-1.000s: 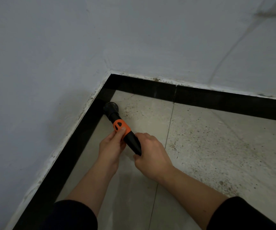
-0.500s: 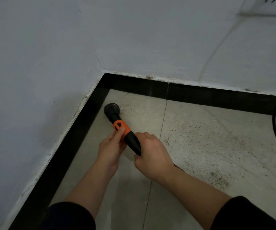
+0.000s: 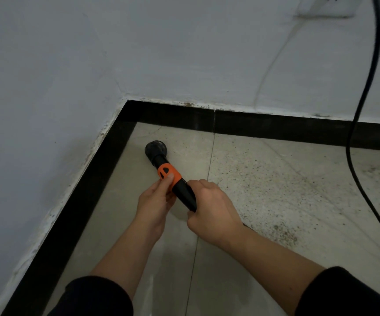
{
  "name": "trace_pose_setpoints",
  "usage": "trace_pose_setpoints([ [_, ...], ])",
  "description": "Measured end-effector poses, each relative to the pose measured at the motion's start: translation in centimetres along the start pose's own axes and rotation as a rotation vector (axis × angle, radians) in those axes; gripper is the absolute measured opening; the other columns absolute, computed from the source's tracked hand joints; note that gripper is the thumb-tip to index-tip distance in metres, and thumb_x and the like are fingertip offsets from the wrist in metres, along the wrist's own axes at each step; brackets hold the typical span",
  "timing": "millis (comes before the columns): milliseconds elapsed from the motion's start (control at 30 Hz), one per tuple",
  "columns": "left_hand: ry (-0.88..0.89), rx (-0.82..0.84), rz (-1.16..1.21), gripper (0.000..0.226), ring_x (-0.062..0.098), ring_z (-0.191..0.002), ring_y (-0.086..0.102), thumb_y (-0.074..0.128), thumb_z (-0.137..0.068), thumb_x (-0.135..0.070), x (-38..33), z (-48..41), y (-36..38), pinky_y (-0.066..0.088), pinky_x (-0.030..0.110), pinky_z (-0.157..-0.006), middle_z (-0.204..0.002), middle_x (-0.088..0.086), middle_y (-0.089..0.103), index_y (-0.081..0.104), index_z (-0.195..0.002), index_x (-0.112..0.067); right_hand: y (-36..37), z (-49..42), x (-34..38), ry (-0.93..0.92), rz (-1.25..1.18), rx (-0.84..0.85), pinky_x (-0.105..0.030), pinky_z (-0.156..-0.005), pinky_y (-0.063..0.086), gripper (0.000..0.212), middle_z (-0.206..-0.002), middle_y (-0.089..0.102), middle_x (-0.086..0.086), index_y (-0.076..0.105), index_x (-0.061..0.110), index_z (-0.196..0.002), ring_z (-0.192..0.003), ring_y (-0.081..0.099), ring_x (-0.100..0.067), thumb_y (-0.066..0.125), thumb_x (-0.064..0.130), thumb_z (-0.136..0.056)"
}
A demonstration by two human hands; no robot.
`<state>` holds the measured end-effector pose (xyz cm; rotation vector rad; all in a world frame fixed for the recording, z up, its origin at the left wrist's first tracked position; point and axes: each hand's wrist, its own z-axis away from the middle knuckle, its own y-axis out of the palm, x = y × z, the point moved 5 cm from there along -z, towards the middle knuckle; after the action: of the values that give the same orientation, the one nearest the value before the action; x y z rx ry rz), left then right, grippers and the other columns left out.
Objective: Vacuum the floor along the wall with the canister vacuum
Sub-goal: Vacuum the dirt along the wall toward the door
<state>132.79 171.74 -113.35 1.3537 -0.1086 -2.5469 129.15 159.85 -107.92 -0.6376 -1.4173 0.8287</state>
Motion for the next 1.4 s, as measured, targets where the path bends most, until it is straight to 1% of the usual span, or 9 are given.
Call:
trace_pose_setpoints([
  [233,-0.01,0.045,-0.009,0.025,0.012,-0.103,0.066,0.06,-0.094,-0.027,0.6,0.7,1.7,0.049,0.02,-0.085,-0.106,0.007,0.072,0.066,-0.112,-0.01,-1.1,0.9,-1.0,0.02,0.018,-0.026,-0.024,-0.071,0.032,0.035,-0.095,0.043,0.005,0.051,0.015,-0.111,-0.086,0.039,-0.014,0.057,0.006,-0.077],
  [367,-0.021,0.066,-0.008,0.027,0.011,-0.101,0.067,0.06,-0.094,-0.026,0.9,1.1,2.5,0.05,0.019,-0.081,-0.105,0.008,0.072,0.066,-0.113,-0.008,-1.6,1.5,-1.7,0.036,0.016,-0.039,-0.024,-0.069,0.032,0.034,-0.095,0.048,0.003,0.052,0.014,-0.108,-0.088,0.045,-0.017,0.057,0.006,-0.075],
  [533,-0.032,0.094,0.01,0.029,0.009,-0.097,0.068,0.06,-0.095,-0.026,1.4,1.9,3.7,0.051,0.017,-0.076,-0.109,0.009,0.072,0.065,-0.116,-0.007,-2.3,2.3,-2.5,0.068,0.026,-0.042,-0.025,-0.067,0.033,0.03,-0.093,0.047,0.004,0.05,0.016,-0.102,-0.084,0.043,-0.015,0.056,0.008,-0.074],
  [667,-0.045,0.132,0.014,0.028,0.008,-0.095,0.069,0.059,-0.095,-0.025,2.0,2.6,4.9,0.051,0.017,-0.079,-0.11,0.009,0.072,0.065,-0.116,-0.008,-2.8,3.1,-3.2,0.099,0.059,-0.057,-0.026,-0.066,0.036,0.033,-0.093,0.048,0.005,0.051,0.017,-0.106,-0.082,0.043,-0.015,0.056,0.01,-0.074],
  [800,-0.055,0.164,0.036,0.031,0.009,-0.095,0.07,0.059,-0.095,-0.024,2.7,3.2,5.8,0.055,0.014,-0.074,-0.112,0.009,0.071,0.063,-0.12,-0.006,-3.3,4.0,-4.0,0.136,0.08,-0.062,-0.027,-0.065,0.035,0.034,-0.092,0.047,0.005,0.05,0.018,-0.106,-0.08,0.042,-0.015,0.056,0.011,-0.073],
  [1033,-0.06,0.188,0.021,0.031,0.009,-0.099,0.069,0.06,-0.095,-0.025,3.3,3.7,6.7,0.053,0.015,-0.08,-0.112,0.008,0.071,0.064,-0.12,-0.007,-3.7,4.7,-4.6,0.166,0.095,-0.06,-0.027,-0.063,0.034,0.033,-0.091,0.049,0.004,0.048,0.018,-0.103,-0.078,0.045,-0.016,0.06,0.013,-0.072],
  [1167,-0.053,0.167,-0.004,0.027,0.012,-0.1,0.069,0.061,-0.094,-0.025,3.3,4.0,6.6,0.053,0.019,-0.086,-0.108,0.007,0.073,0.066,-0.115,-0.009,-3.5,4.9,-4.5,0.165,0.102,-0.082,-0.024,-0.056,0.031,0.032,-0.087,0.048,0.006,0.042,0.021,-0.095,-0.075,0.045,-0.015,0.063,0.015,-0.071],
  [1267,-0.044,0.129,0.006,0.023,0.011,-0.096,0.07,0.063,-0.093,-0.025,2.9,4.1,5.5,0.054,0.017,-0.081,-0.105,0.007,0.074,0.068,-0.111,-0.011,-3.0,4.6,-3.7,0.147,0.089,-0.079,-0.019,-0.052,0.026,0.031,-0.083,0.045,0.007,0.039,0.021,-0.09,-0.071,0.042,-0.015,0.062,0.015,-0.071],
  [1400,-0.048,0.08,0.027,0.015,0.01,-0.093,0.07,0.065,-0.091,-0.024,2.0,3.9,3.4,0.053,0.018,-0.079,-0.101,0.006,0.074,0.067,-0.103,-0.014,-2.0,3.8,-2.1,0.112,0.053,-0.058,-0.022,-0.051,0.025,0.03,-0.081,0.044,0.006,0.038,0.021,-0.087,-0.068,0.04,-0.015,0.062,0.015,-0.07],
])
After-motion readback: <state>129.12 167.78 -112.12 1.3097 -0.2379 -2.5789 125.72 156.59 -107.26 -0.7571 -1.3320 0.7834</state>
